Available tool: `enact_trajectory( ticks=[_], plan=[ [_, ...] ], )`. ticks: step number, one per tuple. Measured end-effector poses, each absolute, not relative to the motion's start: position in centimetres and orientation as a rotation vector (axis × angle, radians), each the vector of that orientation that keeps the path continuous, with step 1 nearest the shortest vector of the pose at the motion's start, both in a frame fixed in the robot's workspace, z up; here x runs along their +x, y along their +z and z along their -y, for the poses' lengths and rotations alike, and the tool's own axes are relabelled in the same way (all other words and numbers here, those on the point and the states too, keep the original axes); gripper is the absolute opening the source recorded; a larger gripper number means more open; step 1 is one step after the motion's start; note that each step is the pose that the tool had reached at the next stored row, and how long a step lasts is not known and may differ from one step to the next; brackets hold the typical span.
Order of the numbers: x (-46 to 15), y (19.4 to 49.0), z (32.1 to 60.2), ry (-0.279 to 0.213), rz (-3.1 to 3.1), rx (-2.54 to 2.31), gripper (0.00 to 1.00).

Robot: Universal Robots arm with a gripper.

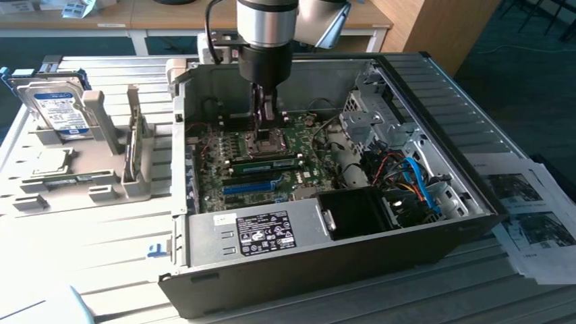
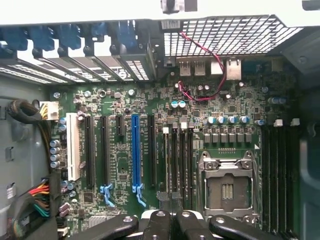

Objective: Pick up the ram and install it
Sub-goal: 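Press down the ram until it locks into place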

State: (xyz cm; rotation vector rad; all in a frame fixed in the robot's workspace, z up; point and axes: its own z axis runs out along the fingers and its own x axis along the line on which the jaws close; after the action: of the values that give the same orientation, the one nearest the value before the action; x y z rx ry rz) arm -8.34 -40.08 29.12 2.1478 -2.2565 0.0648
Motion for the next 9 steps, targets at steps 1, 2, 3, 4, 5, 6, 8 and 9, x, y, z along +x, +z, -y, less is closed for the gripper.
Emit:
enact_trajectory(
  ticks=[1, 2, 3, 4, 5, 6, 8, 9],
  plan=[
    [-8.3, 29.3, 40.1, 0.065, 2.257, 2.148, 0.10],
    [-8.3, 29.4, 40.1, 0.065, 2.257, 2.148, 0.10],
    [-8.3, 29.6, 40.1, 0.065, 2.257, 2.148, 0.10],
    [-8.3, 29.8, 40.1, 0.065, 2.257, 2.148, 0.10],
    [-8.3, 29.9, 40.1, 0.065, 2.257, 2.148, 0.10],
    [-8.3, 30.0, 40.1, 0.065, 2.257, 2.148, 0.10],
    [-8.3, 30.3, 40.1, 0.065, 2.257, 2.148, 0.10],
    [-8.3, 30.3, 40.1, 0.065, 2.257, 2.148, 0.10]
  ],
)
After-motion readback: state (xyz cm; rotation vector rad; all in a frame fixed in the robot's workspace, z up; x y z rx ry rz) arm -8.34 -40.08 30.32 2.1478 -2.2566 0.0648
